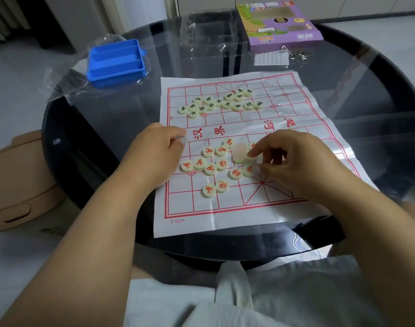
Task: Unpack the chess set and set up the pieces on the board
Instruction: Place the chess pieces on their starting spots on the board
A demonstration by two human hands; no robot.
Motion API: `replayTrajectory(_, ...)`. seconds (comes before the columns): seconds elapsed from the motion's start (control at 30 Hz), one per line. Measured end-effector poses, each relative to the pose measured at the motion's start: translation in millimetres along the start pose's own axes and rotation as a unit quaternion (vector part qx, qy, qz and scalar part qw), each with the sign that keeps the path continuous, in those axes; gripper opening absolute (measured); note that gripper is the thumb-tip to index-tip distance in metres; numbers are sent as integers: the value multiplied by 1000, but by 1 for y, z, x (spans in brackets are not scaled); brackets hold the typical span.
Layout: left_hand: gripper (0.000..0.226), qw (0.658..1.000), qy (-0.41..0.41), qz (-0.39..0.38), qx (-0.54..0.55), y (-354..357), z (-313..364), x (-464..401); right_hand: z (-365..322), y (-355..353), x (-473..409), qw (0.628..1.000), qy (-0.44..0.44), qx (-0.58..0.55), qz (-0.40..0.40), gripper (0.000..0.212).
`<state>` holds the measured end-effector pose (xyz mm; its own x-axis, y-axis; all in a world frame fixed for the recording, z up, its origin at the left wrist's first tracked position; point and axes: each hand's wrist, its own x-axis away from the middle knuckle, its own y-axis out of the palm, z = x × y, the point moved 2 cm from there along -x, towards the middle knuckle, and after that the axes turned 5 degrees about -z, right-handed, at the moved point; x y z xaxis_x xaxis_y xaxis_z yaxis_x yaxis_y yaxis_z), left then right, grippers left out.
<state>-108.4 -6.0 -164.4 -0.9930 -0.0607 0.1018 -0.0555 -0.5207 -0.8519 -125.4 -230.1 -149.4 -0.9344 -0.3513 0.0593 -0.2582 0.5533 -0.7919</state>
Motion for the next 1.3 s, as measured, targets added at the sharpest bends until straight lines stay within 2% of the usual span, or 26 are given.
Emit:
replayTrajectory(0.3, 30, 1000, 4, -1, -1, -1, 2, 1, -6, 4, 3, 999, -25, 0, -26, 20)
replayTrajectory(0.6, 32, 1000, -1, -4, 5, -1, 0, 0, -5, 14, -1, 997, -47, 63, -15, 32)
replayTrajectory(0.8, 34, 1000, -1, -2, 1, 0, 0, 0, -6, 17, -2, 995, -66, 69, -28, 29)
replayTrajectory(0.97, 35, 1000, 2, 0, -8, -1, 2, 0, -3, -5, 3, 992, -86, 38, -85, 19)
replayTrajectory(1.1, 36, 1000, -1, 1, -6, -1, 1, 0, 19, -36, 10, 995, -67, -24, -70, 18)
replayTrajectory(1.2, 35, 1000, 2, 2, -10, 0, 2, 1, 23, -39, 16, 988, -74, -55, -124, 30)
replayTrajectory(1.3, 34, 1000, 8, 6, -16, 0, 5, 2, 19, -25, 18, 982, -71, -33, -171, 17)
